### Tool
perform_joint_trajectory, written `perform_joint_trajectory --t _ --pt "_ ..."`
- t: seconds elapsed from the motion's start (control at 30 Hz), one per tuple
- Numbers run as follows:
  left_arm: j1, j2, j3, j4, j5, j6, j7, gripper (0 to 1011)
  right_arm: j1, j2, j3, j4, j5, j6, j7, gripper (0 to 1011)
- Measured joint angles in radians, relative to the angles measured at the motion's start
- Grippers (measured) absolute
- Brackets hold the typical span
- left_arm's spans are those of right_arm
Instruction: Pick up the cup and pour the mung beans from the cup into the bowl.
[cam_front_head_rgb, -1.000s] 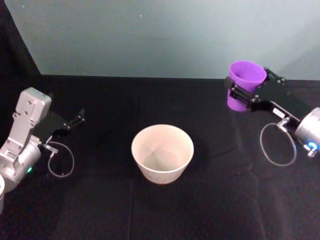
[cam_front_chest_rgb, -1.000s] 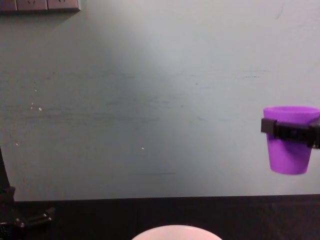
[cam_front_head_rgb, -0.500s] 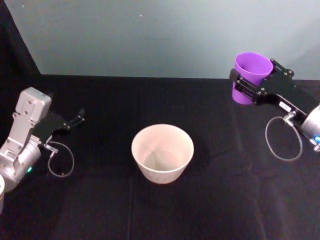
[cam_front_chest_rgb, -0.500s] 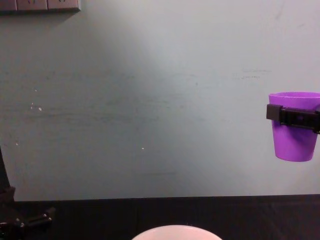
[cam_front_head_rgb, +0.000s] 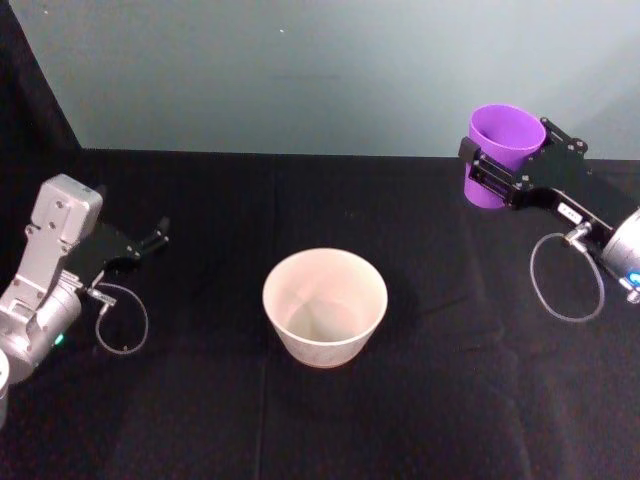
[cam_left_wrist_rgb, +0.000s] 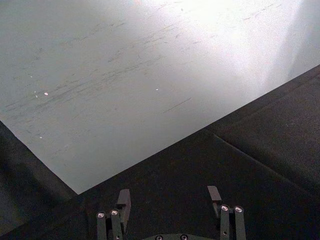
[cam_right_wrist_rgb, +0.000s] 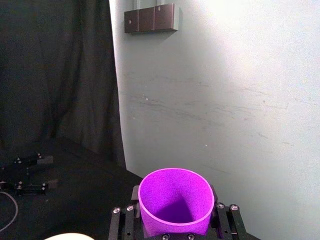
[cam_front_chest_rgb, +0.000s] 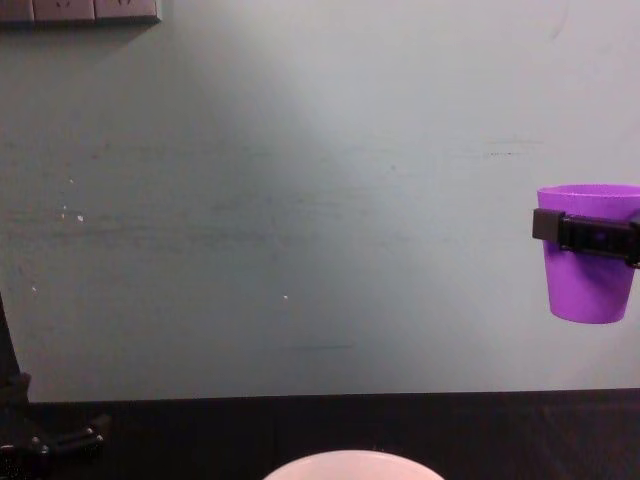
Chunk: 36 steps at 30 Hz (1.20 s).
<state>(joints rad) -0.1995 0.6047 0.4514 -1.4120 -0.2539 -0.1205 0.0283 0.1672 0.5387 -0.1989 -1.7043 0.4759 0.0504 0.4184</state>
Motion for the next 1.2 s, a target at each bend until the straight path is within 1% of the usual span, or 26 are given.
perform_joint_trajectory --t 1.2 --pt "0.0 0.0 0.0 0.0 0.0 0.0 0.0 1000 0.0 -0.001 0.0 0.001 -0.001 0.0 0.0 746"
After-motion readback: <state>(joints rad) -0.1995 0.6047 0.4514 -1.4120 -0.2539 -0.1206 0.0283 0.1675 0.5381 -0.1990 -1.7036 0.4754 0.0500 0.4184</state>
